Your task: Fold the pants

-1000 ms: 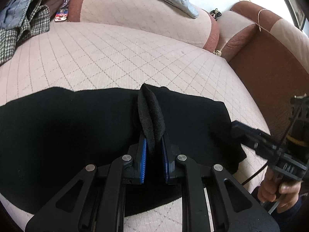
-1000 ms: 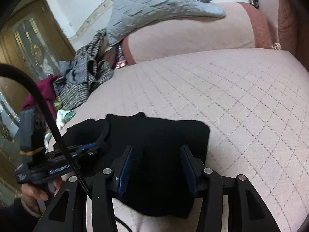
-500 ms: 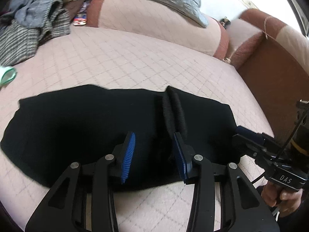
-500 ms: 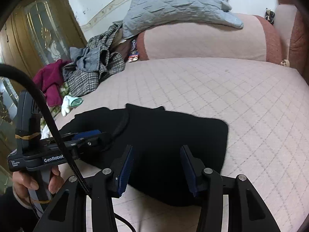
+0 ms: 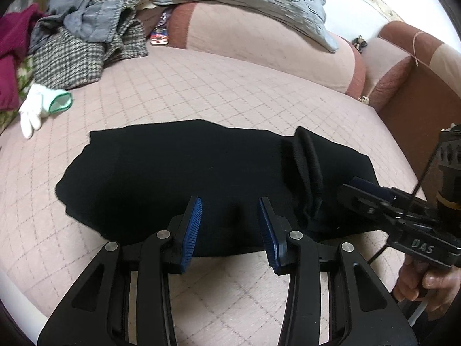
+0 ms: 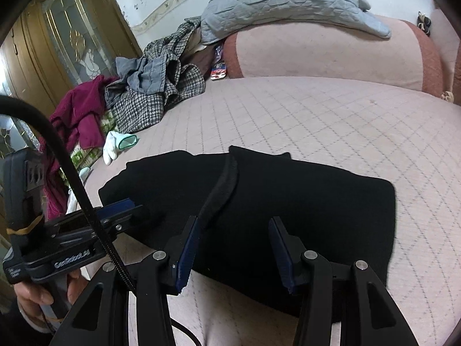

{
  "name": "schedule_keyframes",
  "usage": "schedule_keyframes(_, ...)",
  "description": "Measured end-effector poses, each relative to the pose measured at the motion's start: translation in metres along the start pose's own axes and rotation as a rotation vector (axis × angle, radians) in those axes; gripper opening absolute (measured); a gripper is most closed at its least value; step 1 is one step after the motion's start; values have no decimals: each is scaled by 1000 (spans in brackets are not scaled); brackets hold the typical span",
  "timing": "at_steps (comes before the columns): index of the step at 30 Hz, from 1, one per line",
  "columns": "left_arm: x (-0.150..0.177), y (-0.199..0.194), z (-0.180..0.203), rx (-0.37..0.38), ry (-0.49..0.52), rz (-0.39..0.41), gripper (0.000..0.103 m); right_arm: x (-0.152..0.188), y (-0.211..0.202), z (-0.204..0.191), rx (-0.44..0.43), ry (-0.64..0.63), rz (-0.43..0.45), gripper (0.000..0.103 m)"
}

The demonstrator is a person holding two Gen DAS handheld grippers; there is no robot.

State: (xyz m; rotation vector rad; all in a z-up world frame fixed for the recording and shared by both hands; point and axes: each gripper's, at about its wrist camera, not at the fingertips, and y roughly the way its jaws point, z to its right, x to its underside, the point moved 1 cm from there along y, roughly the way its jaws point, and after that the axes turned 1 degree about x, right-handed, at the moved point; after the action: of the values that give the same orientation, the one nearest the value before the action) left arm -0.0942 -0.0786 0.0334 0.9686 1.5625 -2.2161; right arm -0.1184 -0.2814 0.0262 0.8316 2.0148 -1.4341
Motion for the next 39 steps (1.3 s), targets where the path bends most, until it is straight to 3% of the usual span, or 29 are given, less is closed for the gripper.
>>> schedule_keyframes(5, 4, -9, -11, -15, -50, 11, 40, 4, 27, -10, -13, -11, -75, 47)
schedule_keyframes(17, 29, -40, -79, -17, -329, 54, 40, -23, 10, -31, -71, -75, 3, 48)
schedule_keyframes(21, 33, -33, -91, -57, -358, 35, 40, -33, 20, -41, -94, -84, 12, 48)
schedule_keyframes(30, 29, -25, -100, -63, -377, 21, 40, -40, 43, -69, -122, -147, -18, 49)
schedule_keyframes(37, 29, -21, -105, -34, -405, 7, 40, -46, 53, -77, -140, -157, -25, 52)
schedule_keyframes(39, 29, -20, -105, -18, -412, 9, 46, -48, 55, -79, -143, -167, -23, 57)
